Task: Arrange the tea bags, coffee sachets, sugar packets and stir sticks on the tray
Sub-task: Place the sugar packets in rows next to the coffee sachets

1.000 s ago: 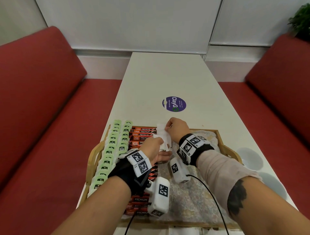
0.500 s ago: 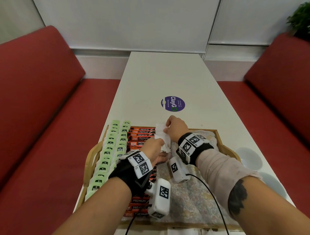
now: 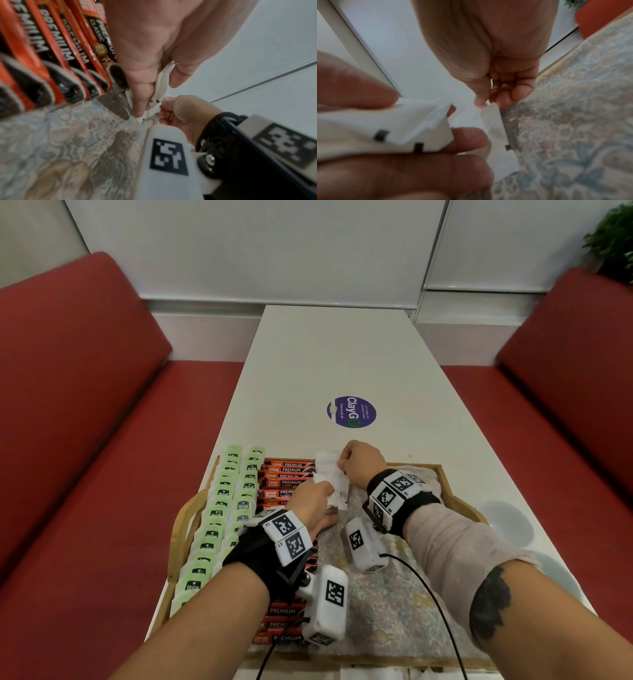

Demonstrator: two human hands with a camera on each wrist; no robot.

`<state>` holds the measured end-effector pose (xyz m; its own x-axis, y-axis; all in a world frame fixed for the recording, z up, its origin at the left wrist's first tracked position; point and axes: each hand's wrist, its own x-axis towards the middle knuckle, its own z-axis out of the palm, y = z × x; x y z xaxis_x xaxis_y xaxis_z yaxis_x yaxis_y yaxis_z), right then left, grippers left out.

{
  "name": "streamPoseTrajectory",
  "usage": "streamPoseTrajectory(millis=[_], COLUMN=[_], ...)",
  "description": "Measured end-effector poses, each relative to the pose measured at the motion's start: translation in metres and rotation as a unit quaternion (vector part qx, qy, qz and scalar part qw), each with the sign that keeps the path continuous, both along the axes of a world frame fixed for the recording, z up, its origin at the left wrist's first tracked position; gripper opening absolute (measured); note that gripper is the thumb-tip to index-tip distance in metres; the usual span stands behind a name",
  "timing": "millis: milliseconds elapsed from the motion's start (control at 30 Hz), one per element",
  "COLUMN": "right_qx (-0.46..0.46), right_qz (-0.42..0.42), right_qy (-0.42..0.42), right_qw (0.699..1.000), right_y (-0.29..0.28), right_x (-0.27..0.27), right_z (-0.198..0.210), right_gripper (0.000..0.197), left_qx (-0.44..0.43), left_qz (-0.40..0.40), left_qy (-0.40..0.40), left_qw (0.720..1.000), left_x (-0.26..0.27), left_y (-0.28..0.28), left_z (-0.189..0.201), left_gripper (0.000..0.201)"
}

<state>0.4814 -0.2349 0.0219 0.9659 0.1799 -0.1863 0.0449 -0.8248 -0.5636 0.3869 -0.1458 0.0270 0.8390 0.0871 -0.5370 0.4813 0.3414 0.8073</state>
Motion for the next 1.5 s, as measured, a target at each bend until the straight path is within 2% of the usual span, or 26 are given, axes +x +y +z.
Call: streamPoseTrajectory(millis=[200, 367, 567, 900, 1000, 1067, 1167, 1233, 1333, 1500], right_qx=[0.020, 0.015, -0.014, 0.015, 0.021, 0.063, 0.081, 0.053, 0.029, 0.052], right_qz=[-0.002, -0.036, 0.005, -0.015, -0.022, -0.024, 0.017, 0.043, 0.051, 0.036], right_qy=[0.011, 0.014, 0.093, 0.114, 0.054, -0.007, -0.051, -0.056, -0.043, -0.053], right_qw=[1.000, 0.999, 0.996, 0.993, 0.998, 0.998, 0.995, 0.996, 0.997, 0.997], right_y=[-0.003, -0.011, -0.018, -0.014, -0.015, -0.014, -0.013, -0.013, -0.014, -0.013], right_x=[-0.002, -0.006, -0.020, -0.021, -0.022, -0.023, -0.023, -0.022, -0.020, -0.021], right_z=[-0.001, 0.002, -0.006, -0.007, -0.007, -0.005, -0.005, -0.006, -0.009, -0.009], right_gripper=[0.006, 0.007, 0.019, 0.020, 0.016, 0.013, 0.030, 0.036, 0.034, 0.045], left_qx=[0.012, 0.017, 0.022, 0.046, 0.039, 0.038, 0.057, 0.067, 0.066, 0.062], left_qz=[0.009, 0.011, 0.009, 0.027, 0.021, 0.019, 0.015, 0.013, 0.007, 0.003], left_qy=[-0.008, -0.012, -0.016, -0.013, -0.016, -0.021, -0.022, -0.022, -0.025, -0.026], left_qw=[1.000, 1.000, 1.000, 0.998, 0.999, 0.999, 0.998, 0.997, 0.998, 0.998], left_x=[-0.001, -0.003, -0.005, -0.003, -0.003, -0.004, -0.005, -0.004, -0.004, -0.006], left_y=[-0.002, -0.002, -0.002, -0.003, -0.002, -0.002, -0.004, -0.005, -0.005, -0.004], left_z=[-0.005, -0.002, 0.000, -0.003, -0.002, -0.002, -0.002, -0.002, -0.001, -0.001], left_gripper=[0.026, 0.027, 0.027, 0.025, 0.027, 0.028, 0.027, 0.026, 0.025, 0.027])
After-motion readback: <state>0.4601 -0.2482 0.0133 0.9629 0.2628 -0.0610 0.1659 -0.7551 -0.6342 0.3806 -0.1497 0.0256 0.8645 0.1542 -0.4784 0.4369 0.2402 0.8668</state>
